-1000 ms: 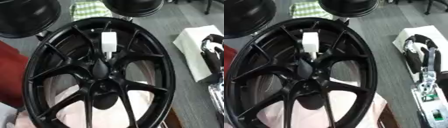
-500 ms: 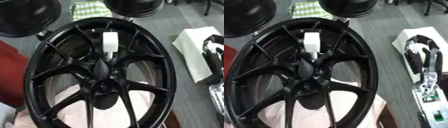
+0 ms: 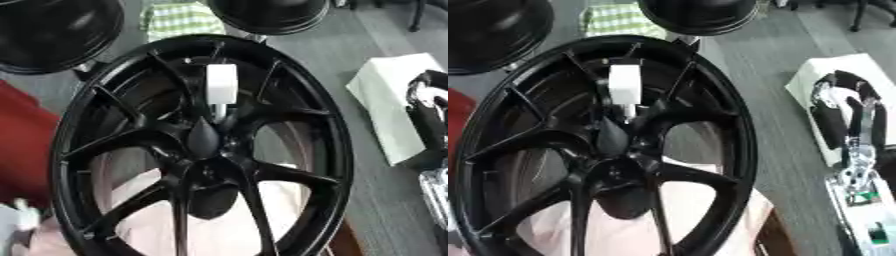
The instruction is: Pull the pin out of the wheel hub.
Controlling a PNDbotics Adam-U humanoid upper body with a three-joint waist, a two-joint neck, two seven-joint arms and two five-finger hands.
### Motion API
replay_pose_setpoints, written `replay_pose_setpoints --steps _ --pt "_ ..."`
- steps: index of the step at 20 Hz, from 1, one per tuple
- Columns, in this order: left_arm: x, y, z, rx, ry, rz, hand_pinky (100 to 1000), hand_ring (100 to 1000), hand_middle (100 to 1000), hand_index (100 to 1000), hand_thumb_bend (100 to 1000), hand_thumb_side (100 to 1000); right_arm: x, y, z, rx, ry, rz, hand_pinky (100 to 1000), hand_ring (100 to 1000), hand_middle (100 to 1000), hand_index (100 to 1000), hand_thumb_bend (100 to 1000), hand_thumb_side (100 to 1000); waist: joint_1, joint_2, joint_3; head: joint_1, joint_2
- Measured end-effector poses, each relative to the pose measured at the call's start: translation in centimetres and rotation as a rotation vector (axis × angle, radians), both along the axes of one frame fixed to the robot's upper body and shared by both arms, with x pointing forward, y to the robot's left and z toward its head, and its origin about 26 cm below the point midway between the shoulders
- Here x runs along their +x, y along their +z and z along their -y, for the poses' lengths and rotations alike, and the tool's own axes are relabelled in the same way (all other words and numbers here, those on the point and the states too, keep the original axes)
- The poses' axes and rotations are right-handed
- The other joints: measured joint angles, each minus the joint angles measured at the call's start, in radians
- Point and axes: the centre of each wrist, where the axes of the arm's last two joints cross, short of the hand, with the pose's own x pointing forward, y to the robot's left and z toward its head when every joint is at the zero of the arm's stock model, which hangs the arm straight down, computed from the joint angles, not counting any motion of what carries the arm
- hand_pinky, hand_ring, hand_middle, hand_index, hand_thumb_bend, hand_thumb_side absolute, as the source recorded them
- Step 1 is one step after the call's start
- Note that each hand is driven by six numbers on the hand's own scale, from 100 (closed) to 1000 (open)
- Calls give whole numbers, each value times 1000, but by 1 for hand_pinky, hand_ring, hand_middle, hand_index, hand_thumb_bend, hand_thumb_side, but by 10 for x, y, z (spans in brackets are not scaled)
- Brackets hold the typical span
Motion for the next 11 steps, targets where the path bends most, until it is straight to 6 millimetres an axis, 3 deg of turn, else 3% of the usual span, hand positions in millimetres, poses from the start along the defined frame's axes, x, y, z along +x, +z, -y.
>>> replay_pose_setpoints --steps 2,6,8,11 --pt "0 -1 1 -3 -4 -2 863 841 752 879 100 896 0 0 0 0 0 0 928 1000 707 784 100 577 0 0 2 0 0" --pt "0 -3 8 -95 -68 26 732 725 600 779 100 601 0 0 0 0 1 1 928 1000 707 783 100 575 -1 0 3 0 0" --pt "-1 -3 17 -185 -145 53 694 681 561 752 100 545 1 1 0 0 4 5 927 1000 707 783 100 574 -4 0 3 0 0" --pt "-4 -5 40 -336 -303 79 667 648 535 740 100 567 2 3 -1 -2 13 12 927 1000 707 783 100 573 -7 0 1 2 0"
